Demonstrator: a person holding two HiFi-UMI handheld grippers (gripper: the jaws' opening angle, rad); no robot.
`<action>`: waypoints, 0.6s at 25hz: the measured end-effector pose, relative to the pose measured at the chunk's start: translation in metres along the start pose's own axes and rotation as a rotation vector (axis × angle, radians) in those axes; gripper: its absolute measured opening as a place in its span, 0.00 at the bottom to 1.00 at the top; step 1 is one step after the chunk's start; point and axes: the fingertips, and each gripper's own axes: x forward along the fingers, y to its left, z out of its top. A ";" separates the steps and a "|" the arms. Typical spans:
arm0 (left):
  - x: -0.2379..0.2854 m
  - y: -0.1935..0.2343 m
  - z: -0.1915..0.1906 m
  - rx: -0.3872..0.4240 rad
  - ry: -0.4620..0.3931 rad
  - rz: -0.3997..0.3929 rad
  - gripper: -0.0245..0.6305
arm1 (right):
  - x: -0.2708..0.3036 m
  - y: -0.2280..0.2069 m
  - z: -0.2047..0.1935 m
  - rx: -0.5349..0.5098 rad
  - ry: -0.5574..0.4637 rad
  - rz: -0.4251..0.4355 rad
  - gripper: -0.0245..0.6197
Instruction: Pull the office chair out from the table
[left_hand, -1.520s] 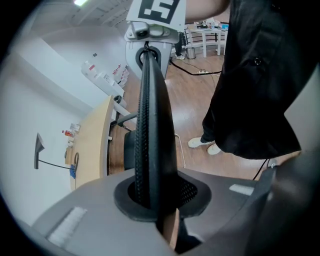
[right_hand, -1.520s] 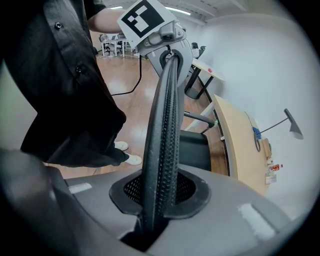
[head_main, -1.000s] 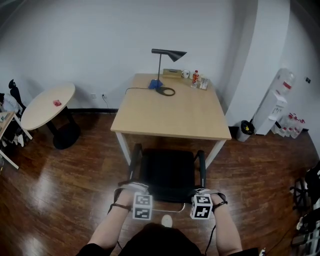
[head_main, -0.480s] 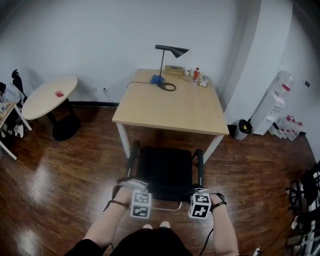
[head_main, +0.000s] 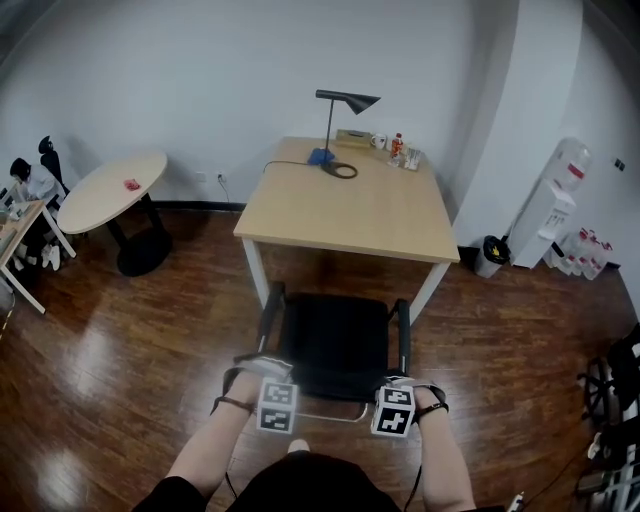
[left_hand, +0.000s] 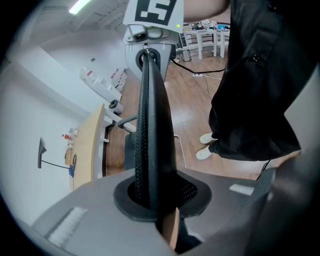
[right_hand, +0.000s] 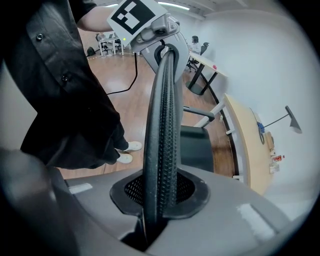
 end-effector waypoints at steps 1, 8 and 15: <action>-0.002 -0.004 0.001 -0.001 0.000 0.001 0.11 | -0.001 0.005 0.001 -0.002 -0.001 0.004 0.15; -0.011 -0.027 0.008 -0.005 0.006 0.005 0.11 | -0.006 0.030 0.001 -0.007 -0.011 0.005 0.15; -0.018 -0.044 0.013 -0.017 0.015 0.008 0.11 | -0.010 0.047 0.001 -0.020 -0.015 -0.007 0.15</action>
